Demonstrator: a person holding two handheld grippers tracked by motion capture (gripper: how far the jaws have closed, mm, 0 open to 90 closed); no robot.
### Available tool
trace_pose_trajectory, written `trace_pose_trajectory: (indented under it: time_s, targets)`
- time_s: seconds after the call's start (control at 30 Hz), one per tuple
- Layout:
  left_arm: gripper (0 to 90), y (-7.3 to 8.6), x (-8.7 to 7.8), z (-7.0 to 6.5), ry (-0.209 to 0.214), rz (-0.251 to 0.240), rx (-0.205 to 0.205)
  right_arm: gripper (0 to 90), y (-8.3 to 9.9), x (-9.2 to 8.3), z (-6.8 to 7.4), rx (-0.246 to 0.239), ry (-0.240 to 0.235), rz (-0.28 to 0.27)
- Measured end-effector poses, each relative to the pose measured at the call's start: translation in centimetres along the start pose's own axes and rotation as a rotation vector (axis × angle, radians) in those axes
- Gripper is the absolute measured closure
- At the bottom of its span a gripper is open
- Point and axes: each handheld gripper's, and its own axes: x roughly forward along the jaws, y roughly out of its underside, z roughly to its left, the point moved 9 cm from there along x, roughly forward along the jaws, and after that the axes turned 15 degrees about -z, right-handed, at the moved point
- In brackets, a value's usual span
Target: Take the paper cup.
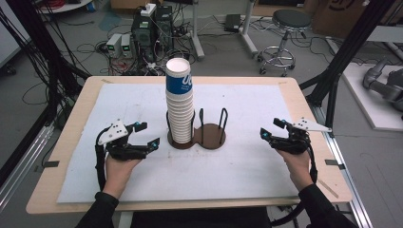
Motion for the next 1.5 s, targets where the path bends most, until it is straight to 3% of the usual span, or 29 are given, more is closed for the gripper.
trace_pose_trajectory:
  time_s: [0.13, 0.3, 0.43, 0.7, 1.1, 1.5]
  targets:
    - [16.7, -0.1, 0.1, 0.0, -0.003, 0.0, -0.015, 20.7, -0.1, -0.1, 0.1, 0.0, -0.004, -0.005]
    - [16.5, -0.5, 0.1, -0.1, -0.005, 0.006, 0.013, 20.2, -0.3, -0.1, 0.2, -0.018, -0.005, -0.013]
    - [15.3, -0.8, 0.3, -0.3, 0.01, -0.001, -0.011, 20.1, -0.4, -0.2, 0.4, -0.027, 0.0, -0.015]
    - [15.3, -0.9, 0.5, -0.5, 0.017, 0.008, -0.013, 20.1, -0.5, -0.5, 0.4, -0.034, 0.008, -0.018]
    - [10.3, -2.2, 1.3, -1.0, 0.037, 0.008, 0.025, 20.1, -0.6, -0.3, 0.5, -0.033, 0.008, -0.022]
    - [7.7, -3.7, 1.6, -1.1, 0.038, -0.011, 0.027, 18.7, -0.7, -0.2, 0.7, -0.031, 0.002, -0.031]
